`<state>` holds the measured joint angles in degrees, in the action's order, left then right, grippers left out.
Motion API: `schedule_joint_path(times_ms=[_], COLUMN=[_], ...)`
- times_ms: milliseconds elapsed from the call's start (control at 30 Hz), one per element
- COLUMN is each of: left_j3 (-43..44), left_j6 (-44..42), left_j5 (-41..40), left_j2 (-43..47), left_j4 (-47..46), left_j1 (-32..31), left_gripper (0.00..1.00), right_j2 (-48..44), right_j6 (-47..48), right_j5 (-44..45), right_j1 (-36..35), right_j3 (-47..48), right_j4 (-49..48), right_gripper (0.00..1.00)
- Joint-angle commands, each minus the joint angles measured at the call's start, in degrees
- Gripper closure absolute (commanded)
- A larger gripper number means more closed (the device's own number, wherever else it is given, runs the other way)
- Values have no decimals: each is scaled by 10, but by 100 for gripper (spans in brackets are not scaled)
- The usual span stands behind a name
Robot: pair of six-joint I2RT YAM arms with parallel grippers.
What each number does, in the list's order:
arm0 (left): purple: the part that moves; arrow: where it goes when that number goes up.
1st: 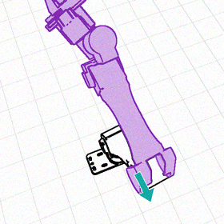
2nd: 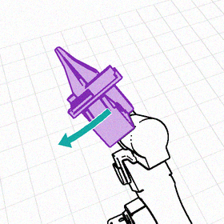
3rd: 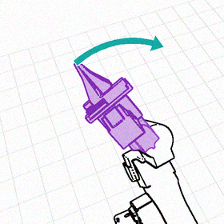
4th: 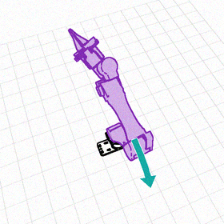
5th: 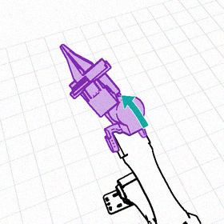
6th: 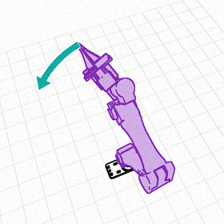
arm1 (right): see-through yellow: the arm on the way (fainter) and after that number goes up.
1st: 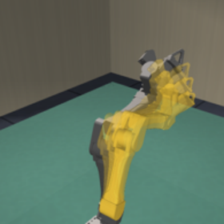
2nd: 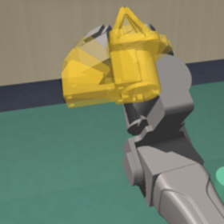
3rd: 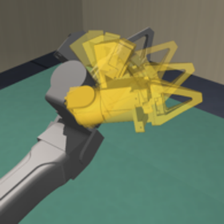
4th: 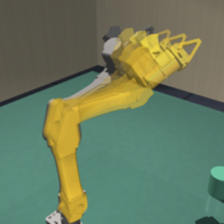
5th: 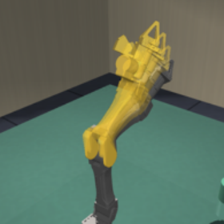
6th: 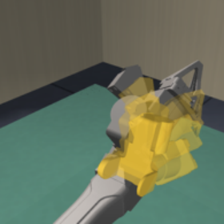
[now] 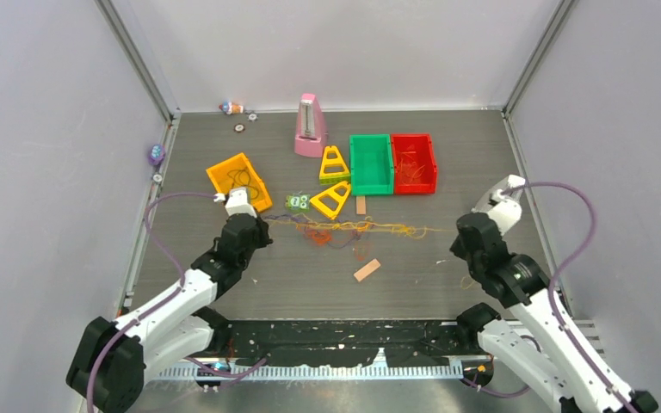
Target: Untangle the cables
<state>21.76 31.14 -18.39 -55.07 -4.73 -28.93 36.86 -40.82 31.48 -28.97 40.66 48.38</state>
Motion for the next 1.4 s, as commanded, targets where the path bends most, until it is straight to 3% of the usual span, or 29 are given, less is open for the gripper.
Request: schedule_joint_path(times_ms=[0, 133, 267, 333, 400, 467, 500, 667, 1067, 1367], left_j3=[0, 20, 20, 9, -2, -14, -22, -19, -23, -24], left_j6=[72, 185, 166, 107, 11, -32, -44, -56, -59, -63], left_j5=[-174, -295, -295, -221, -72, 37, 69, 112, 153, 154], left_j2=[35, 48, 59, 58, 56, 51, 47, 29, 28, 32], left_j4=[52, 175, 161, 101, 3, -76, -106, -127, -143, -143], left_j1=[8, 8, 8, 8, 8, 1, -5, -17, -21, -23], left_gripper=[100, 100, 100, 100, 100, 100, 100, 100, 100, 100], right_j2=[-52, -80, -123, -112, -80, -37, -11, 65, 298, 426], right_j6=[-53, -107, -47, 10, 66, 103, 118, 132, 180, 180], right_j5=[115, 172, 141, 76, -27, -142, -206, -351, -387, -411], right_j1=[55, 67, 67, 67, 67, 68, 68, 67, 67, 68], right_j3=[12, 32, 10, 0, -4, 3, 6, 56, 312, 343], right_j4=[40, 74, -2, -51, -94, -130, -154, -242, -330, -477], right_gripper=[95, 95, 95, 95, 95, 95, 95, 95, 95, 95])
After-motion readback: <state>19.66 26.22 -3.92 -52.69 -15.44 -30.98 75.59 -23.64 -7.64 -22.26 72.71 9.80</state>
